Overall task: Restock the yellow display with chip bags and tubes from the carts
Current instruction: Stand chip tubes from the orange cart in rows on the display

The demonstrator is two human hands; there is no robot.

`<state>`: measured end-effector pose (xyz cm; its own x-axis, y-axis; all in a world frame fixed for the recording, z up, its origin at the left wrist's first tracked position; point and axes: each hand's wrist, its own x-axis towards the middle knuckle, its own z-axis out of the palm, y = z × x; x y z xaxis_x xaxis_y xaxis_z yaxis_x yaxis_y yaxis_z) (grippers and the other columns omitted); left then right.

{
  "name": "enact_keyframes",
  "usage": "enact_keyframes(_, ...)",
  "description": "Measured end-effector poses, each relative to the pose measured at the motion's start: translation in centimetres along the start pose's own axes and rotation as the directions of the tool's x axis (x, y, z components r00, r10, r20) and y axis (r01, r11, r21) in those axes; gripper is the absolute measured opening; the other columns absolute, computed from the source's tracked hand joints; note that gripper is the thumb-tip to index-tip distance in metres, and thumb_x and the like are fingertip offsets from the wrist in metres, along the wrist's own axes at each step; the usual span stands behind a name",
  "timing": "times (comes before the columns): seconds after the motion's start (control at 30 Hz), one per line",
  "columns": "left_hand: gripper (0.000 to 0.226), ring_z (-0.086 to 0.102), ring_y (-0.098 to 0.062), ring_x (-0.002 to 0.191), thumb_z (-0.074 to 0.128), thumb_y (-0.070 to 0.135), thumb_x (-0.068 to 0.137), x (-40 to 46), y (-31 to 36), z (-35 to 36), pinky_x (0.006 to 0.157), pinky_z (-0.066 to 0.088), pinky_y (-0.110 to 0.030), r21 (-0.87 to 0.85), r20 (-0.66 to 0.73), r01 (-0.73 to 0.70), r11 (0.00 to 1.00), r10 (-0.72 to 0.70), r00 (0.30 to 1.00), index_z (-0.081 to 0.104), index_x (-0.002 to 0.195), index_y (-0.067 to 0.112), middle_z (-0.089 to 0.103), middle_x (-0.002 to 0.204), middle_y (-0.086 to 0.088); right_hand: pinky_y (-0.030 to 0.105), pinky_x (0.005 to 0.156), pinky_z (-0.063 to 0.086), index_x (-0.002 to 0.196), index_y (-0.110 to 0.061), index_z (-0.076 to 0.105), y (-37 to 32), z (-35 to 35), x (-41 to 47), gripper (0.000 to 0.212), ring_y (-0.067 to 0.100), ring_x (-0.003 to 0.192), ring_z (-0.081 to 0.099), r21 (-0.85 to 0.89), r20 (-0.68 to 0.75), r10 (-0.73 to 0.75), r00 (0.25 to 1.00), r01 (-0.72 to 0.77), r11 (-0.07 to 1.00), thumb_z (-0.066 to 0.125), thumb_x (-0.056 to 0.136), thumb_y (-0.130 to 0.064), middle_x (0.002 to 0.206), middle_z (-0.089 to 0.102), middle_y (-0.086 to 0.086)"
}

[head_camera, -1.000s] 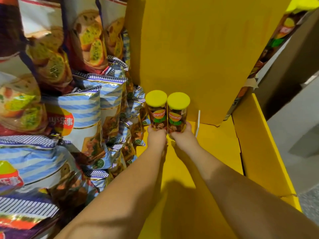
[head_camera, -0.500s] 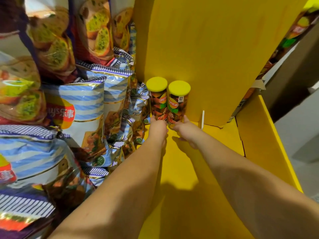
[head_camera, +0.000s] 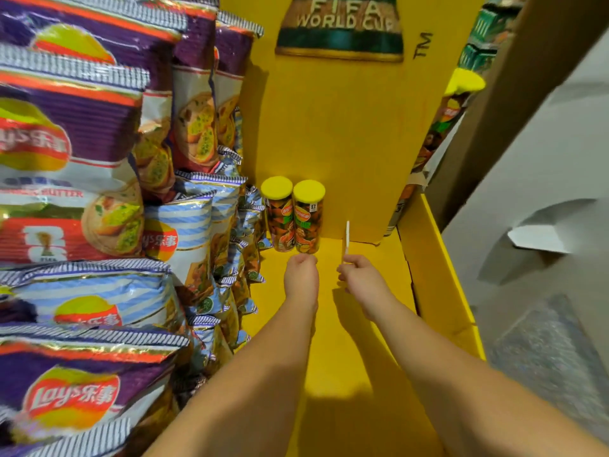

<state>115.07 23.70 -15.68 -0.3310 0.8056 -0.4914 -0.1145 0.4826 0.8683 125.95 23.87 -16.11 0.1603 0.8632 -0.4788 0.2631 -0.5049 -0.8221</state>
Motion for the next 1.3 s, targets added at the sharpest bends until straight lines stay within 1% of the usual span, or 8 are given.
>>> enact_keyframes(0.2,0.008,0.053,-0.021,0.079,0.054,0.014,0.090,-13.9,1.0,0.5,0.062,0.037,-0.030,0.007,0.170,-0.030,1.000,0.029,0.985,0.061,0.094,0.015,0.061,0.084,-0.001,0.035,0.071,0.046,0.115,-0.023,0.060,2.5,-5.9,-13.7,0.025,0.016,0.088,0.064,0.175,-0.103,0.056,0.993,-0.038,0.984,0.053,0.092,-0.017,0.098,0.068,0.002)
enact_keyframes(0.37,0.010,0.054,-0.019,0.076,0.055,0.014,0.090,-22.9,0.1,1.8,0.059,0.039,-0.027,0.094,0.450,-0.119,0.988,0.064,0.891,0.060,0.084,0.020,0.063,0.085,-0.001,0.028,0.064,0.043,0.099,-0.024,0.064,5.4,-10.6,-23.5,0.016,0.009,0.073,0.060,0.273,-0.232,0.062,0.971,0.004,0.962,0.054,0.092,-0.013,0.083,0.066,-0.002)
enact_keyframes(0.73,0.010,0.060,-0.015,0.076,0.058,0.017,0.089,-41.3,-8.3,7.6,0.069,0.044,-0.029,0.296,0.902,-0.417,0.859,-0.108,0.418,0.064,0.084,0.022,0.067,0.086,0.000,0.040,0.082,0.052,0.101,-0.029,0.064,17.4,-22.1,-42.5,0.013,0.011,0.087,0.066,0.231,-0.543,0.174,0.822,-0.053,0.971,0.053,0.095,-0.026,0.095,0.070,-0.004)
enact_keyframes(0.9,0.007,0.064,-0.020,0.081,0.060,0.021,0.087,-50.0,-14.0,10.5,0.075,0.047,-0.032,0.317,0.942,-0.483,0.817,-0.209,0.264,0.067,0.086,0.021,0.069,0.089,-0.001,0.007,0.066,0.040,0.102,-0.025,0.065,24.5,-26.3,-51.4,0.013,0.003,0.082,0.059,0.206,-0.662,0.227,0.714,-0.118,0.971,0.053,0.097,-0.021,0.091,0.065,-0.010)
enact_keyframes(1.0,0.006,0.060,-0.019,0.073,0.060,0.022,0.086,-55.2,-18.2,12.1,0.072,0.047,-0.033,0.361,0.932,-0.527,0.769,-0.308,0.189,0.064,0.081,0.020,0.064,0.077,-0.001,0.014,0.061,0.040,0.102,-0.021,0.063,29.8,-28.9,-56.0,0.013,0.015,0.079,0.057,0.254,-0.677,0.307,0.668,-0.180,0.950,0.051,0.099,-0.023,0.086,0.062,-0.003)
enact_keyframes(1.1,0.008,0.058,-0.019,0.075,0.059,0.030,0.077,-59.5,-22.2,13.1,0.073,0.050,-0.039,0.417,0.903,-0.580,0.699,-0.394,0.175,0.061,0.076,0.022,0.061,0.076,0.000,0.009,0.059,0.038,0.106,-0.018,0.062,35.0,-31.6,-59.9,0.015,0.012,0.084,0.057,0.272,-0.718,0.366,0.592,-0.245,0.930,0.049,0.100,-0.023,0.094,0.059,-0.005)
enact_keyframes(1.17,0.008,0.057,-0.020,0.078,0.058,0.028,0.085,-61.1,-24.3,13.8,0.071,0.048,-0.033,0.463,0.874,-0.621,0.633,-0.441,0.202,0.060,0.083,0.021,0.060,0.081,-0.001,0.018,0.065,0.041,0.109,-0.018,0.058,38.3,-33.5,-61.5,0.013,0.011,0.086,0.056,0.269,-0.751,0.390,0.533,-0.293,0.918,0.051,0.099,-0.020,0.103,0.059,-0.002)
enact_keyframes(1.3,0.008,0.059,-0.030,0.085,0.054,0.023,0.090,-63.1,-28.8,15.6,0.068,0.045,-0.033,0.552,0.820,-0.702,0.450,-0.446,0.359,0.055,0.092,0.015,0.064,0.095,-0.015,0.038,0.085,0.043,0.123,-0.006,0.057,44.3,-37.4,-63.5,0.035,0.031,0.103,0.056,0.295,-0.791,0.473,0.388,-0.435,0.851,0.062,0.091,-0.021,0.114,0.057,0.015)
